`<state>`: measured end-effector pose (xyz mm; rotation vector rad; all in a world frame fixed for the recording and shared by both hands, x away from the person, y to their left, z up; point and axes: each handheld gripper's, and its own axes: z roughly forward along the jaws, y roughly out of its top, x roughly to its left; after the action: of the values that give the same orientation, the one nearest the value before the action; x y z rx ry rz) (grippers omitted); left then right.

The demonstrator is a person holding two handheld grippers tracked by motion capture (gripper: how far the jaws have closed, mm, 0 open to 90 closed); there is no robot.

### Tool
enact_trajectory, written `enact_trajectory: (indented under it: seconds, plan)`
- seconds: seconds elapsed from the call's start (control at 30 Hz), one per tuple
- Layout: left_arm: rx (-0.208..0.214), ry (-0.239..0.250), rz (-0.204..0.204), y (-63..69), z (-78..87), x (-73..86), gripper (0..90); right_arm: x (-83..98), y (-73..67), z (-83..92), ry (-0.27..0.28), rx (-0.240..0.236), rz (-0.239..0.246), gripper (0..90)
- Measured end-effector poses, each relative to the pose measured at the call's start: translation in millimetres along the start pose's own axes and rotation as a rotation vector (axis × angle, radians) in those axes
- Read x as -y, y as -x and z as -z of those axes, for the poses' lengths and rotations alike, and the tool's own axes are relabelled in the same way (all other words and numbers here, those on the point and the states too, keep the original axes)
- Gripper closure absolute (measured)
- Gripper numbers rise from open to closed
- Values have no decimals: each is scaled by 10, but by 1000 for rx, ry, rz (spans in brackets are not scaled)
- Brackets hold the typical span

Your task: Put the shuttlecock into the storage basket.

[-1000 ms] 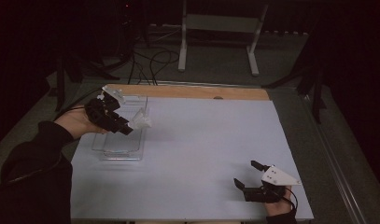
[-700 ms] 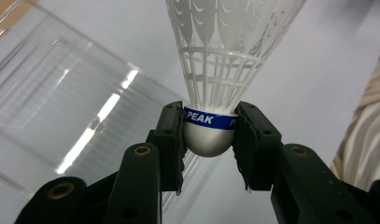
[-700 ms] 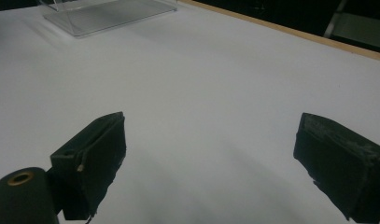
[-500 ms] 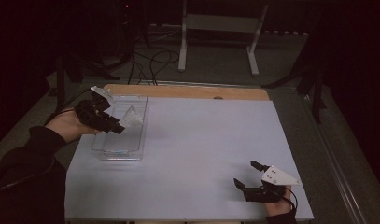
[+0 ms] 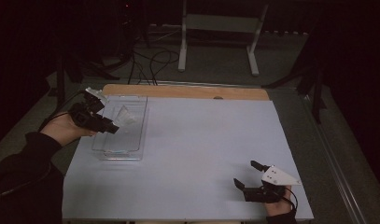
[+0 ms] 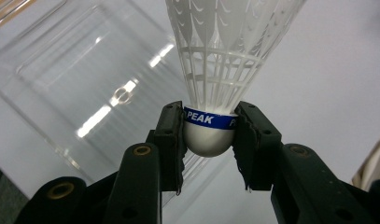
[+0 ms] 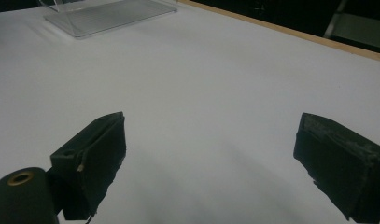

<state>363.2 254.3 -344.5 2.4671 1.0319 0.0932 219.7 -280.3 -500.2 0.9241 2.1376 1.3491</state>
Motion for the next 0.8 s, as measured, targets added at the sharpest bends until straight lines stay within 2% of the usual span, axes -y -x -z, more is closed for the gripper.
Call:
enact_trajectory:
  seconds: [0.1,0.27,0.37,0.47,0.57,0.8]
  plan:
    - [-34,-15,21,-19,-23,45,653,2,-1,-4,-2,-3,0,93]
    - [-42,-25,20,-22,-54,105,653,3,-1,-10,-3,-1,6,93]
    - [-56,-24,42,-44,-44,156,653,1,-3,-9,-4,-2,6,93]
    - [-88,-39,90,-72,-36,189,653,2,-4,-11,-7,-2,6,93]
    - [-102,-47,124,-96,-37,227,653,0,-8,-12,-6,-3,7,92]
    - [-126,-33,173,-154,-34,320,653,0,-7,-12,-8,-4,7,93]
